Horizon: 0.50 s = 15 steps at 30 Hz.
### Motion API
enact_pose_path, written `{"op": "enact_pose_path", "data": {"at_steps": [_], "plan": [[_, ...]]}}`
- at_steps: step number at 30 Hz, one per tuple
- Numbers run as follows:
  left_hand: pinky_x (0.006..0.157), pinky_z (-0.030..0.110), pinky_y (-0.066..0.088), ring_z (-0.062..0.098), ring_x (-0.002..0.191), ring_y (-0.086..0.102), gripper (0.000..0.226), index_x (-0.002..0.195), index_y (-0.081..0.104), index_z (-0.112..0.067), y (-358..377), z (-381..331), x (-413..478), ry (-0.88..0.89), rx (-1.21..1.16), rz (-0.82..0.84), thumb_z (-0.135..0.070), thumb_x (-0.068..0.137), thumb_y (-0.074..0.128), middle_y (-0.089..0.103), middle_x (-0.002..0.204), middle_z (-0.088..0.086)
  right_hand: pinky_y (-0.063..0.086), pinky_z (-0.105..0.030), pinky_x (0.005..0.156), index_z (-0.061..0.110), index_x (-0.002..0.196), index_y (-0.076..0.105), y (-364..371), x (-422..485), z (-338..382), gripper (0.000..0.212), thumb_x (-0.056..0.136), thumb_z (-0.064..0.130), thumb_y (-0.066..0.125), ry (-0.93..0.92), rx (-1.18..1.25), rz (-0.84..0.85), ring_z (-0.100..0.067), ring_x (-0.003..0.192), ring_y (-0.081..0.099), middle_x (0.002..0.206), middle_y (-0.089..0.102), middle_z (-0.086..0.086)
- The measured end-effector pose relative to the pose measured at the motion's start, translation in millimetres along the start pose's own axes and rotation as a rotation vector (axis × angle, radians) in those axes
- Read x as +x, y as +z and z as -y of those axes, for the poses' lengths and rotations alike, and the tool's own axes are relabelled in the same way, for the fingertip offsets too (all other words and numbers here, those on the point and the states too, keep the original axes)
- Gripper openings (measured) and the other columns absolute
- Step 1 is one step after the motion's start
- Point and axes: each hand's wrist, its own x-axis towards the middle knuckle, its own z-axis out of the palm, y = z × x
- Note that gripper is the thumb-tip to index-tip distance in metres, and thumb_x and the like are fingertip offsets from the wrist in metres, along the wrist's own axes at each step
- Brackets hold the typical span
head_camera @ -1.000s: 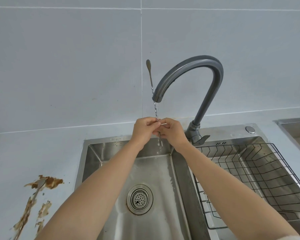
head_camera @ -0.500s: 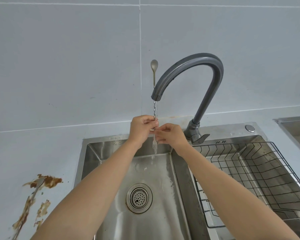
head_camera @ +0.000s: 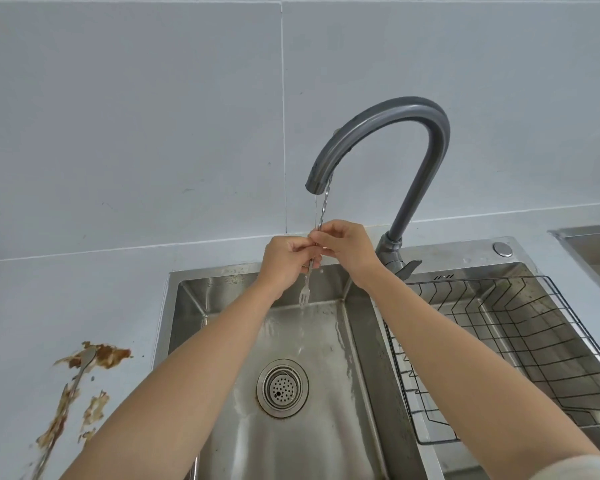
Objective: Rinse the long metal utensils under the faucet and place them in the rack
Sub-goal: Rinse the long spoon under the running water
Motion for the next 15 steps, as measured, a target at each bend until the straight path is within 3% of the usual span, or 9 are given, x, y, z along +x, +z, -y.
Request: {"op": "enact_pose_path", "data": {"at_steps": [3, 6, 15], "plan": [[0.054, 0.015, 0.053, 0.002, 0.046, 0.059, 0.012, 0.078, 0.070, -0.007, -5, 9, -7, -0.024, 0.017, -0.026, -0.001, 0.084, 0.061, 0.062, 0.062, 0.004, 0.051, -0.020, 0.067, 0.012, 0.070, 0.060, 5, 1, -1, 0.019, 0.087, 0.004, 0.060, 0.008, 0.036, -0.012, -0.008, 0.057, 0.058, 0.067, 0.061, -0.003], [0.050, 0.013, 0.051, -0.001, 0.041, 0.060, 0.012, 0.092, 0.068, 0.008, -10, 18, -15, -0.073, -0.008, -0.058, 0.003, 0.083, 0.062, 0.062, 0.062, 0.004, 0.053, -0.017, 0.057, 0.012, 0.073, 0.059, 10, 2, 3, 0.018, 0.087, 0.001, 0.059, 0.025, 0.144, -0.017, -0.003, 0.046, 0.061, 0.061, 0.063, -0.003], [0.048, 0.010, 0.051, -0.004, 0.038, 0.059, 0.019, 0.101, 0.064, 0.012, -18, 40, -33, -0.131, 0.010, -0.046, 0.005, 0.083, 0.060, 0.061, 0.063, 0.004, 0.057, -0.017, 0.056, 0.010, 0.077, 0.058, 21, -1, 3, 0.015, 0.089, 0.000, 0.056, 0.084, 0.244, -0.010, -0.005, 0.048, 0.066, 0.071, 0.062, -0.008]]}}
